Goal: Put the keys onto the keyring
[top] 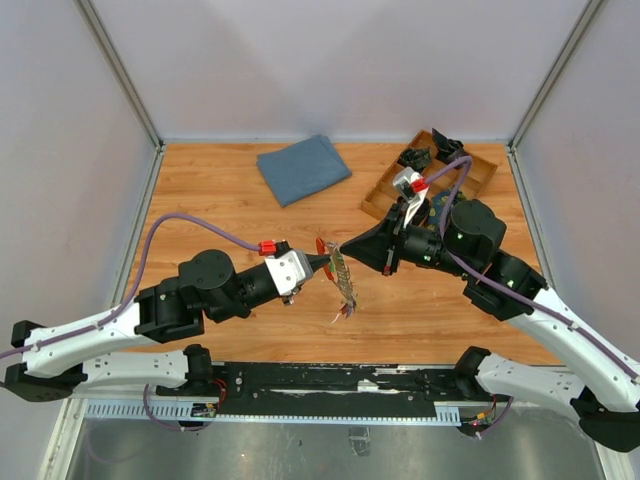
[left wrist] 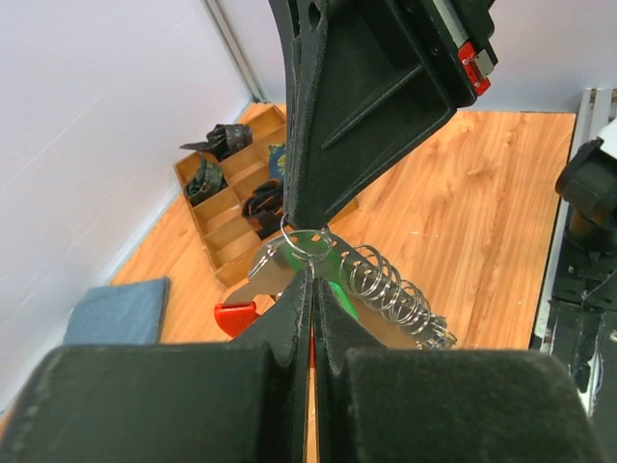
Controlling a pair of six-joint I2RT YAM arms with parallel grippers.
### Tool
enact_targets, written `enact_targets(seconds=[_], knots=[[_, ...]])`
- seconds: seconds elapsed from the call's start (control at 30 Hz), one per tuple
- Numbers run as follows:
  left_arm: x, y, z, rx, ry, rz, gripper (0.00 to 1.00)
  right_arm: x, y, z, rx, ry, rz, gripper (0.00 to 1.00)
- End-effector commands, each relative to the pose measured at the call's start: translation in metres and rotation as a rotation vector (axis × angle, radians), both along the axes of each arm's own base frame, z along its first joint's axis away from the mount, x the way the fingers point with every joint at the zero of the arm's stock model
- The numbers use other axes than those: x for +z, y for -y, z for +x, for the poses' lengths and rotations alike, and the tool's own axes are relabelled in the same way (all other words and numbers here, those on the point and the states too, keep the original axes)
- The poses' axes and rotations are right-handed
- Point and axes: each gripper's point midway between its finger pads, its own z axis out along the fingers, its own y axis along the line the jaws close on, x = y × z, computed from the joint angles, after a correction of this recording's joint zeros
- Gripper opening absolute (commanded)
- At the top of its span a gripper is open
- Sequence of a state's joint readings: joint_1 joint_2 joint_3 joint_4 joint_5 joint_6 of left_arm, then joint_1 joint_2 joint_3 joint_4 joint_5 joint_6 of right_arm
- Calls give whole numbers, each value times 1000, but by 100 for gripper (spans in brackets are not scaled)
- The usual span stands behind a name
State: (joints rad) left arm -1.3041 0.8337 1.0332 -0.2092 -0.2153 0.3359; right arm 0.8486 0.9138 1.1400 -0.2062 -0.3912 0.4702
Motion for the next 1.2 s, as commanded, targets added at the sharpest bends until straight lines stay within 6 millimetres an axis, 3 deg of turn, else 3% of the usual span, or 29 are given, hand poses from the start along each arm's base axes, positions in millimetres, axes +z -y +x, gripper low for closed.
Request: enact_targets(seconds=[0.0,0.63,0.8,1.03,1.17], knots=[[-8,0,5,32,-7,22,2,37,7,17,-109,52,160,0],[-1,-3,9,68,-21,-49,22,49,10,19,-136,79,283,1],[21,-17,13,118,-39,-179,25,54,16,10,-105,210,270,1],[67,-33,-3,45,-51,-445,37,63,21,-10,-20,405,274,1],[74,-25,-12,-20,-46,-478,44,73,23,-24,34,481,310,1]])
